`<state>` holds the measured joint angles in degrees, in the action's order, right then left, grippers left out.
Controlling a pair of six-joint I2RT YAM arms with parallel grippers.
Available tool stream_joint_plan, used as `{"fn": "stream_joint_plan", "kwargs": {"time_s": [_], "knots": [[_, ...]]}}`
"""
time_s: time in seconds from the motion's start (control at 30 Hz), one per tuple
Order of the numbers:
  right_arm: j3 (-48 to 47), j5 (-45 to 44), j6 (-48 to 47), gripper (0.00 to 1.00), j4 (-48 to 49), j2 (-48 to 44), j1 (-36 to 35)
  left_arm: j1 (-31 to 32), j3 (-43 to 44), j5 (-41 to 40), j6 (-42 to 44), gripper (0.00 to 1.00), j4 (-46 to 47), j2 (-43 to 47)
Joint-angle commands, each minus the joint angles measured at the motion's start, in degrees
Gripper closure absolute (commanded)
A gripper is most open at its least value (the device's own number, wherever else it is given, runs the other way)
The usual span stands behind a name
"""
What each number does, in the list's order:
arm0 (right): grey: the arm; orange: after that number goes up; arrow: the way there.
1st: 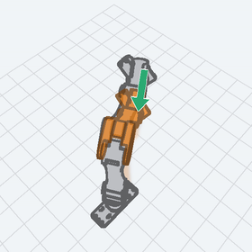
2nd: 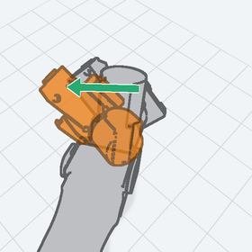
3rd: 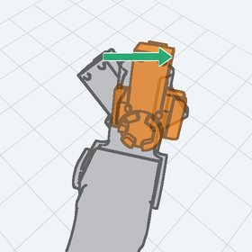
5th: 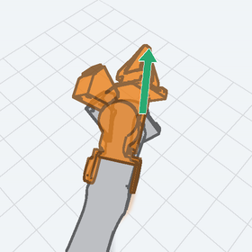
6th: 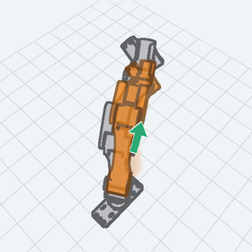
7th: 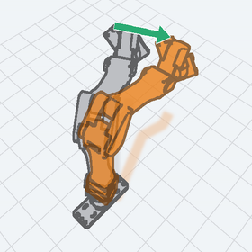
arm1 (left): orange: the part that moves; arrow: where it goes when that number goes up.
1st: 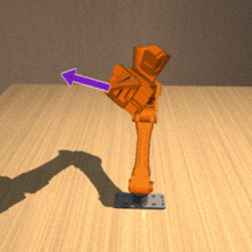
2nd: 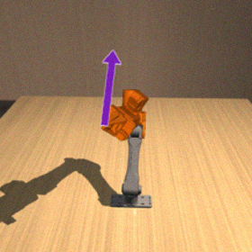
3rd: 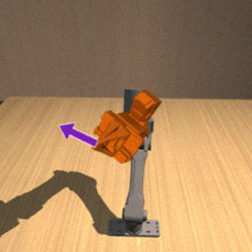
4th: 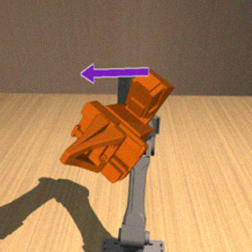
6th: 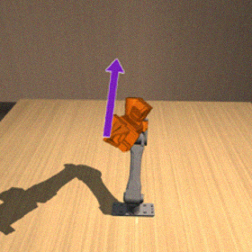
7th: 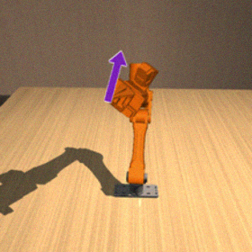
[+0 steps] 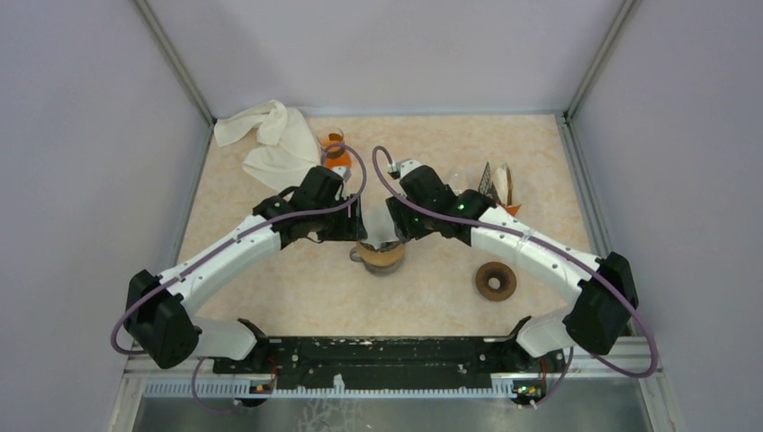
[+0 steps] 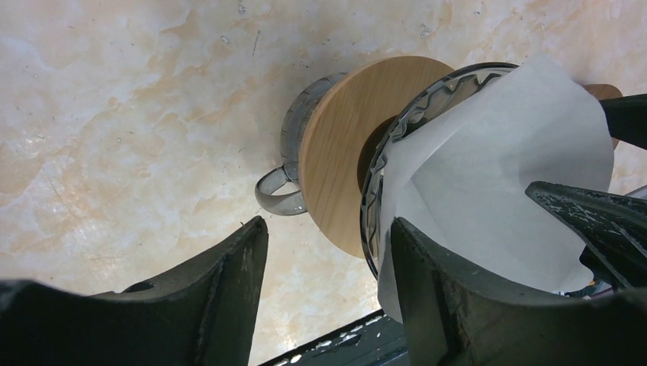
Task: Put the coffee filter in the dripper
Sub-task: Place the coffee filter in the coffee dripper.
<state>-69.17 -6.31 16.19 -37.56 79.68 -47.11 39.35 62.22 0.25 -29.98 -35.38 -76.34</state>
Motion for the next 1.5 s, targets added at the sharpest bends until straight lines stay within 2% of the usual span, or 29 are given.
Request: {"fn": "stream_joint_plan", "kwargs": {"time_s": [0.0, 0.13, 0.53, 0.87, 1.23, 1.47], "knots": [[-0.5, -0.4, -1.7, 0.48, 1.1, -0.5, 0.8, -0.4, -0.4, -0.1, 0.2, 0.35, 1.4, -0.7], [-2.1, 0.7, -1.1, 0.47, 1.4, -1.3, 0.9, -0.4, -0.4, 1.0, 0.4, 0.37, 2.0, -0.8], [-6.0, 5.9, 3.0, 0.30, 3.2, 2.4, 0.8, -0.4, 0.1, 2.4, 0.6, 0.40, 2.2, -1.2], [-5.9, 7.8, 1.3, 0.19, 0.9, 4.8, 0.8, -0.4, 0.2, 2.5, 0.6, 0.39, 2.3, -1.4], [-5.4, 6.8, -3.5, 0.17, -4.6, 5.4, 0.8, -0.4, 0.3, 2.1, 0.6, 0.40, 2.0, -1.5], [-7.2, 6.7, -3.2, 0.17, -3.4, 5.1, 0.8, -0.4, 0.5, 2.4, 0.8, 0.40, 2.0, -1.6]]}}
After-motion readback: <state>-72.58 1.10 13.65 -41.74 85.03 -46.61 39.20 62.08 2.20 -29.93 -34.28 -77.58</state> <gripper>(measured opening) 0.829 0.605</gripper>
